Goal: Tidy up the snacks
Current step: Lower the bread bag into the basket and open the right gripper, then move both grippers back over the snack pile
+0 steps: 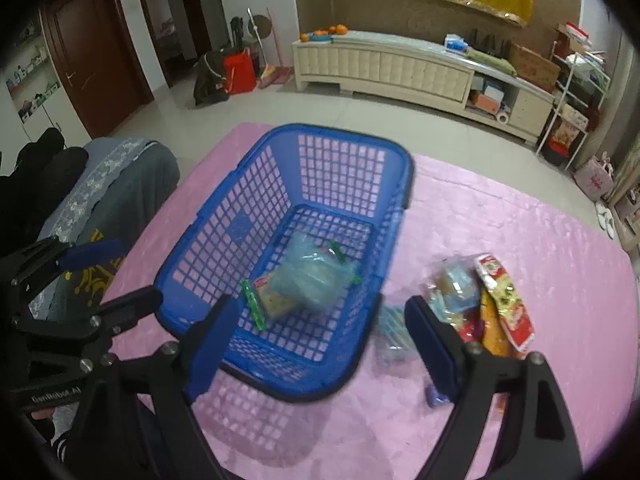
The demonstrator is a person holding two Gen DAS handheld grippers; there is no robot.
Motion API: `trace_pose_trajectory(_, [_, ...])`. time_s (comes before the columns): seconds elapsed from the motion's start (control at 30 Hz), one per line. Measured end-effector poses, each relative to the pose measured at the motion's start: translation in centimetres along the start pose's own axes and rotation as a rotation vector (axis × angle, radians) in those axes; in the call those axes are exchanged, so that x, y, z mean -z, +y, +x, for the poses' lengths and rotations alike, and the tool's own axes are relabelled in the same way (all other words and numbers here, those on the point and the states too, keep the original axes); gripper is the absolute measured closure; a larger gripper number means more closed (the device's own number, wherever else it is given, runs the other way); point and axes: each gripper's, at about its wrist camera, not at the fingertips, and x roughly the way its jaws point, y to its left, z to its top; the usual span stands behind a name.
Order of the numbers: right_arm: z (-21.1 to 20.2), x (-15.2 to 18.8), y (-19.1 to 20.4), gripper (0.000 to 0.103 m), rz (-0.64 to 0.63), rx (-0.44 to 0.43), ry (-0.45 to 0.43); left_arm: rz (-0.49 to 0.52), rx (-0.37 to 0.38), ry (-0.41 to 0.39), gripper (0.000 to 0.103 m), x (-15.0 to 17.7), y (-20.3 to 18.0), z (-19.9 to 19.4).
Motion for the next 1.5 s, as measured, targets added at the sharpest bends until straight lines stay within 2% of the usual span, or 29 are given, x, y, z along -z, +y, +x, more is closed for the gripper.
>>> trace_pose_trajectory(0.23, [-3.7,1.2,-3.0,0.015,0.031,0.009,-0.046,0.044,0.006,-0.060,0.039,-1.0,-3.8,-2.5])
trace_pose_trajectory(0.33, [-5.4,2.0,-4.9,0.015,0.047,-0.003,-0.058,0.095,-0.007,-0.135,0.022,-0.9,-6.3,-3.9])
trace_pose_trajectory(0.43, [-7.1,3.0,-7.2,0.015,0.059,0.023,-0.075,0.137,-0.013,-0.178,0.021,-1.1,-9.0,-4.5])
trace_pose_trajectory(0.57, [-8.4,4.3,-10.4,0.015,0.092,0.053,-0.079,0.151,0.037,-0.149,0.021,-1.7,-12.4,-3.4])
trace_pose_trajectory(0.7, [-8.8,5.9,-13.5,0.015,0.131,0.074,-0.070,0.190,0.057,-0.125,0.021,-1.9,-15.6,-1.9])
trace_pose_trajectory(0.97, [-7.6,9.2,-18.6,0.015,0.196,0.112,-0.014,0.225,0.102,-0.037,0.021,-0.9,-20.7,2.6])
trace_pose_trajectory(1.13, [-6.3,10.9,-20.9,0.015,0.214,0.128,0.009,0.192,0.066,0.014,0.021,-0.1,-21.4,5.2])
trace_pose_trajectory(1.23, [-4.8,11.7,-22.3,0.015,0.227,0.120,0.027,0.136,0.085,0.041,0.021,0.2,-21.2,6.7])
trace_pose_trajectory(1.5, [-0.3,11.7,-25.0,0.015,0.218,0.056,0.071,0.091,0.060,0.122,0.021,-0.4,-21.9,11.4])
